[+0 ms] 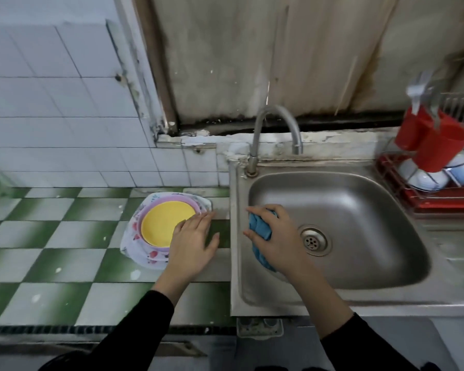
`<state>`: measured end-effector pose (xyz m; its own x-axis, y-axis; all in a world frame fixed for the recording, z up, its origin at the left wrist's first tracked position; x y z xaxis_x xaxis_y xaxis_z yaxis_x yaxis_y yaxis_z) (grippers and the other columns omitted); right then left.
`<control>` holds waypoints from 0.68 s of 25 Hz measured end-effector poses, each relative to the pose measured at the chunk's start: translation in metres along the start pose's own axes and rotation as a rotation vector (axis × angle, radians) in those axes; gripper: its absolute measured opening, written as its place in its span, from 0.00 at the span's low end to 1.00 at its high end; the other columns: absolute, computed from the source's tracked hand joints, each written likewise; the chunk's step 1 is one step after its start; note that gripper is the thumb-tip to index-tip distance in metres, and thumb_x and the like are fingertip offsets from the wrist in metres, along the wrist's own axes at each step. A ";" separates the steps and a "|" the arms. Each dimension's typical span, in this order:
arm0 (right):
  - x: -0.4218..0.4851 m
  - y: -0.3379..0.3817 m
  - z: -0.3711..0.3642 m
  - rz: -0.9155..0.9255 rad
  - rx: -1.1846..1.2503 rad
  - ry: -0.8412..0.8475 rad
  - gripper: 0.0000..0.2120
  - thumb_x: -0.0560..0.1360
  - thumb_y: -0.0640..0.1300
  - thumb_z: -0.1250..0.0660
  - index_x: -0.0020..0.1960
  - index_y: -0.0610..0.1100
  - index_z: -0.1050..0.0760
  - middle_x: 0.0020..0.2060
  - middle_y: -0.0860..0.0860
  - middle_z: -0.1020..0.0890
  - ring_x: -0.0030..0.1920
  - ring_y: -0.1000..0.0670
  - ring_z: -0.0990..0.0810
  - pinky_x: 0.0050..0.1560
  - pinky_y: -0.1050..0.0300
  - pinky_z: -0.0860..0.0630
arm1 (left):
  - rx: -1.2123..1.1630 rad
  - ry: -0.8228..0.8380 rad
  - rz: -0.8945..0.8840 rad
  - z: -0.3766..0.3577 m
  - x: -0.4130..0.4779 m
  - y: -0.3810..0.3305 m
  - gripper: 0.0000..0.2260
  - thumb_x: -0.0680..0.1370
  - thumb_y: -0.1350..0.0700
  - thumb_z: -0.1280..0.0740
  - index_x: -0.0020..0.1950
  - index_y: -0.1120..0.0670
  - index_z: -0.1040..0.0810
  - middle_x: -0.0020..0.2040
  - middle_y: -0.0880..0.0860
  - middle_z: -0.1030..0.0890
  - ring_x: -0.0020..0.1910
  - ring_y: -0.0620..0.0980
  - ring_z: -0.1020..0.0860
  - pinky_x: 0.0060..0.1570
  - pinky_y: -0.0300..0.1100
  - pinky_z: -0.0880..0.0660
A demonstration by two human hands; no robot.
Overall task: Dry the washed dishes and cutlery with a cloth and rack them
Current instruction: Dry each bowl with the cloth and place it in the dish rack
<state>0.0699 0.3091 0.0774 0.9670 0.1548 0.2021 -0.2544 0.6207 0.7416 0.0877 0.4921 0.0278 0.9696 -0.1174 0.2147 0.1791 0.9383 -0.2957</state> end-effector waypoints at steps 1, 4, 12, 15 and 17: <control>0.007 0.001 -0.010 -0.015 0.010 0.013 0.21 0.75 0.48 0.29 0.66 0.53 0.26 0.58 0.53 0.31 0.55 0.55 0.29 0.57 0.60 0.28 | 0.014 0.030 0.027 -0.007 0.001 0.016 0.27 0.75 0.44 0.47 0.69 0.54 0.26 0.65 0.55 0.22 0.66 0.56 0.26 0.63 0.50 0.33; 0.027 0.002 -0.039 -0.038 0.010 0.068 0.21 0.75 0.47 0.29 0.67 0.53 0.26 0.58 0.53 0.31 0.56 0.54 0.29 0.57 0.60 0.29 | 0.043 0.132 0.106 -0.033 0.002 0.056 0.26 0.76 0.50 0.46 0.71 0.56 0.29 0.65 0.59 0.23 0.67 0.59 0.27 0.63 0.51 0.33; 0.054 0.009 -0.086 -0.014 0.014 0.221 0.20 0.75 0.49 0.30 0.66 0.54 0.27 0.56 0.54 0.31 0.55 0.57 0.30 0.56 0.61 0.30 | -0.028 0.261 0.276 -0.067 -0.010 0.102 0.20 0.82 0.56 0.44 0.75 0.48 0.37 0.56 0.52 0.18 0.59 0.56 0.25 0.66 0.48 0.39; 0.057 0.009 -0.095 -0.020 0.046 0.284 0.20 0.75 0.48 0.30 0.66 0.55 0.27 0.55 0.55 0.32 0.55 0.58 0.31 0.54 0.65 0.32 | -0.114 0.187 0.343 -0.059 -0.013 0.108 0.23 0.80 0.63 0.42 0.74 0.46 0.33 0.55 0.53 0.17 0.59 0.58 0.26 0.66 0.47 0.38; 0.057 0.009 -0.099 -0.025 0.071 0.315 0.20 0.75 0.48 0.29 0.66 0.55 0.27 0.56 0.55 0.31 0.55 0.58 0.31 0.53 0.68 0.33 | -0.201 0.124 0.393 -0.054 -0.015 0.115 0.24 0.79 0.64 0.40 0.71 0.44 0.30 0.52 0.55 0.17 0.58 0.59 0.27 0.65 0.49 0.32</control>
<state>0.1243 0.3993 0.0321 0.9260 0.3772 -0.0169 -0.2196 0.5744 0.7886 0.1027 0.5842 -0.0592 0.9809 0.1853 -0.0590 -0.1892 0.8391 -0.5100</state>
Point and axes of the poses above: each hand's wrist, its own x-axis towards the middle knuckle, its own z-axis out of the back of the hand, y = z × x, the point moved 8 cm from there along x, towards the middle knuckle
